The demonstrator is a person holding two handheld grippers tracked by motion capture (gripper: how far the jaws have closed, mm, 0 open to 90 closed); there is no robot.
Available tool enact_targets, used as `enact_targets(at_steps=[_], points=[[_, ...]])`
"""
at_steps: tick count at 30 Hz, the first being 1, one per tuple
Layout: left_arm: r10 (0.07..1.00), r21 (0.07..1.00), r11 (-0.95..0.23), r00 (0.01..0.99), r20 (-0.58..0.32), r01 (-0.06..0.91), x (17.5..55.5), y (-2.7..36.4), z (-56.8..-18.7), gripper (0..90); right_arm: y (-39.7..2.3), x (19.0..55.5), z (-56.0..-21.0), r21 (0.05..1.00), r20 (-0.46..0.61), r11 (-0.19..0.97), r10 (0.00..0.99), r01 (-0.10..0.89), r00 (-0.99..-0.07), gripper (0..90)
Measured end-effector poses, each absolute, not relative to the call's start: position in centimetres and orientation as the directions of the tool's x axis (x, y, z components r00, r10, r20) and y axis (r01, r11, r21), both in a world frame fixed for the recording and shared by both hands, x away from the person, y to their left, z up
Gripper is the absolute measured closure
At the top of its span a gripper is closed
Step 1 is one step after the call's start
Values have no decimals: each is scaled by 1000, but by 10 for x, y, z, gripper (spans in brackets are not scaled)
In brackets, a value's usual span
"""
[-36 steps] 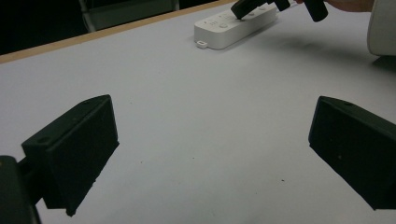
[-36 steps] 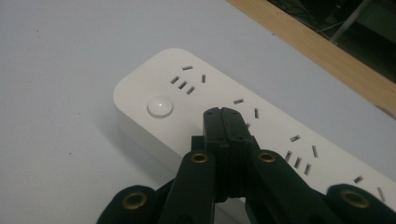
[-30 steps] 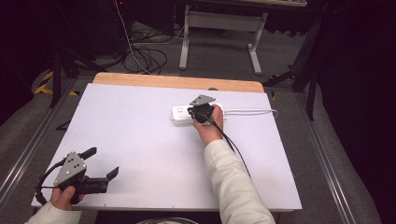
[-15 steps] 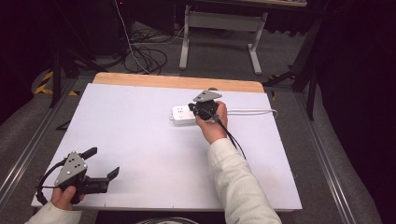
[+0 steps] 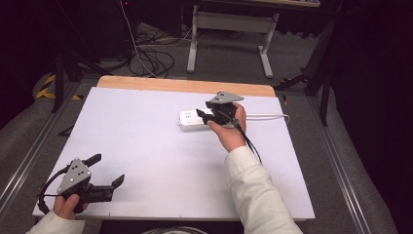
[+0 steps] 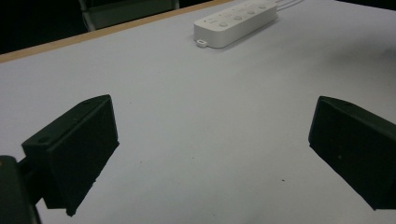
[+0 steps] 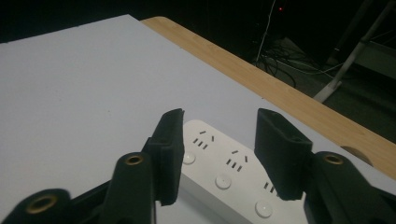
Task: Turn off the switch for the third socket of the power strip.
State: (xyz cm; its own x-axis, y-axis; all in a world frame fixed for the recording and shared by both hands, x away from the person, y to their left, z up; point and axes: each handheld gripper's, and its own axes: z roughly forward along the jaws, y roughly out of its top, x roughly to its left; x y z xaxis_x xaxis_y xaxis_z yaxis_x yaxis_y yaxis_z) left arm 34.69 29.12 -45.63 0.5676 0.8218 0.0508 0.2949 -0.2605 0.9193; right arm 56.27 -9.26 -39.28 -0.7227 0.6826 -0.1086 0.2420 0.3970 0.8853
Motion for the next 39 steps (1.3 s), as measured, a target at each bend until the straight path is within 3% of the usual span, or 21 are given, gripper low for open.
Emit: enact_targets(at_steps=[1, 7, 12, 16, 26, 31, 39], points=[[822, 919, -260, 568, 50, 295, 347, 291, -456, 18, -93, 563, -393, 885, -109, 397, 683, 242, -723, 491], [822, 918, -262, 567, 51, 297, 347, 291, -456, 18, -106, 548, -380, 890, -75, 373, 687, 262, -723, 295], [820, 919, -261, 570, 50, 294, 347, 291, -456, 18, -117, 535, -375, 888, 3, 327, 698, 323, -716, 268], [820, 919, -261, 570, 50, 294, 347, 291, -456, 18, -125, 522, -368, 904, -5, 316, 680, 287, -733, 260], [819, 919, -263, 571, 52, 294, 347, 290, -456, 18, -151, 490, -367, 921, -20, 309, 643, 236, -765, 124], [819, 918, -269, 570, 58, 292, 347, 290, -456, 18, -168, 473, -368, 929, -17, 292, 644, 226, -764, 117], [821, 914, -268, 568, 50, 306, 347, 290, -456, 18, -187, 451, -380, 906, 45, 298, 639, 302, -768, 92]])
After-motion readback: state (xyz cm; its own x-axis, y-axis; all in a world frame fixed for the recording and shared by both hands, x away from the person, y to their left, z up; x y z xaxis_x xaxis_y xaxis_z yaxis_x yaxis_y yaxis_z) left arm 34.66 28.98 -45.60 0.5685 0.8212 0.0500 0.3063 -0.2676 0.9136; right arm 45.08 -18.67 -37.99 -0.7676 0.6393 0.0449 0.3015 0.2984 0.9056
